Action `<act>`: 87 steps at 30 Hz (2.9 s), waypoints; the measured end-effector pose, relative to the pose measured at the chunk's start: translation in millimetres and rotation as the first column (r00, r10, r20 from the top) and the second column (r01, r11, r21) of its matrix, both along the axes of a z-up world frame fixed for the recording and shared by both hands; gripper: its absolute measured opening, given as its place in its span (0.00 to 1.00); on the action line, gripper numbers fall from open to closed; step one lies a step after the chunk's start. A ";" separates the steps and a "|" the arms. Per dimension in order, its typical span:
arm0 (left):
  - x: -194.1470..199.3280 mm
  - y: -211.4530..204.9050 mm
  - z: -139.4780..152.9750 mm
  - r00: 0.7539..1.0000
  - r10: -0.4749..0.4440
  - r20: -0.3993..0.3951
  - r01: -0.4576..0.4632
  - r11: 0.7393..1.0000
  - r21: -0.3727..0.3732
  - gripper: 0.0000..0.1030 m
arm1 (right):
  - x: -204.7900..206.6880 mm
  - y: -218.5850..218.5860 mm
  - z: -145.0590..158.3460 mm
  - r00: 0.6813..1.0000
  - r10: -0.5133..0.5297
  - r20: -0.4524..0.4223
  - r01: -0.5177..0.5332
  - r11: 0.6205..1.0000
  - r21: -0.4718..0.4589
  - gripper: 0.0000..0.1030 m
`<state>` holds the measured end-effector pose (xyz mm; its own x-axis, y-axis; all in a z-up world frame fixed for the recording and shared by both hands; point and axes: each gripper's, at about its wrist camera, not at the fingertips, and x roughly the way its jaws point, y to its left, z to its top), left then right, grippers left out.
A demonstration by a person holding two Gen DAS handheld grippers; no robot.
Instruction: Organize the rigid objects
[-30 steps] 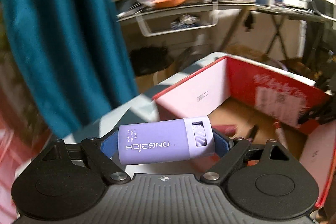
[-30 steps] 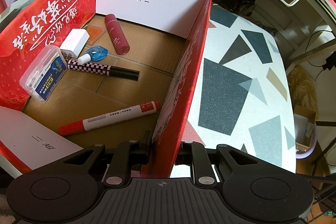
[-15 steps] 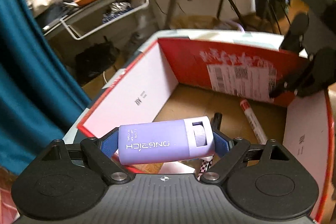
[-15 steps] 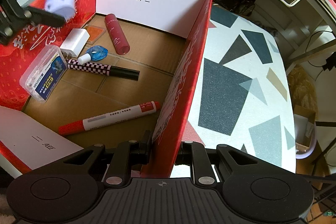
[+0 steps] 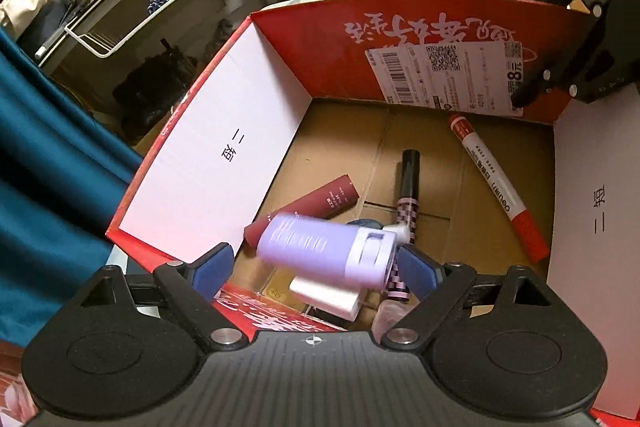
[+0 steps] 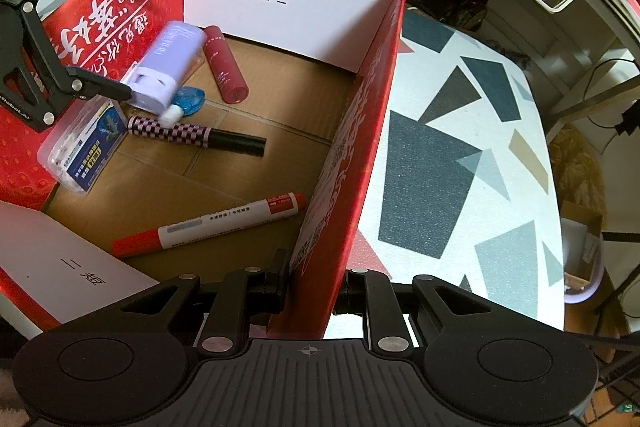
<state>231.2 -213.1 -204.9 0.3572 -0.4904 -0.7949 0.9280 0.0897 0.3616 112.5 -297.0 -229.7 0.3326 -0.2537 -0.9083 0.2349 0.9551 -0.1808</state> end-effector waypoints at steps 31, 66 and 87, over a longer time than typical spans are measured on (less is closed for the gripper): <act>-33.4 107.1 107.2 0.896 0.432 -0.105 -0.436 0.810 -0.392 1.00 | -1.3 6.9 16.0 0.999 -0.011 0.044 0.012 1.000 -0.022 0.52; -170.5 165.9 218.4 0.542 0.827 -0.149 -0.679 0.327 -0.657 1.00 | -95.8 88.4 226.4 0.770 -0.012 0.638 0.069 0.995 -0.065 1.00; -276.5 174.6 247.6 0.521 0.852 -0.047 -0.584 0.316 -0.748 1.00 | -204.7 150.5 269.9 0.613 0.031 0.789 0.097 0.989 -0.114 1.00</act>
<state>-45.2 -38.5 42.7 0.9673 -0.1818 -0.1769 0.2059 0.9700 0.1290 -92.1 -146.5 40.3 0.8912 -0.3741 -0.2566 0.3788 0.9249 -0.0327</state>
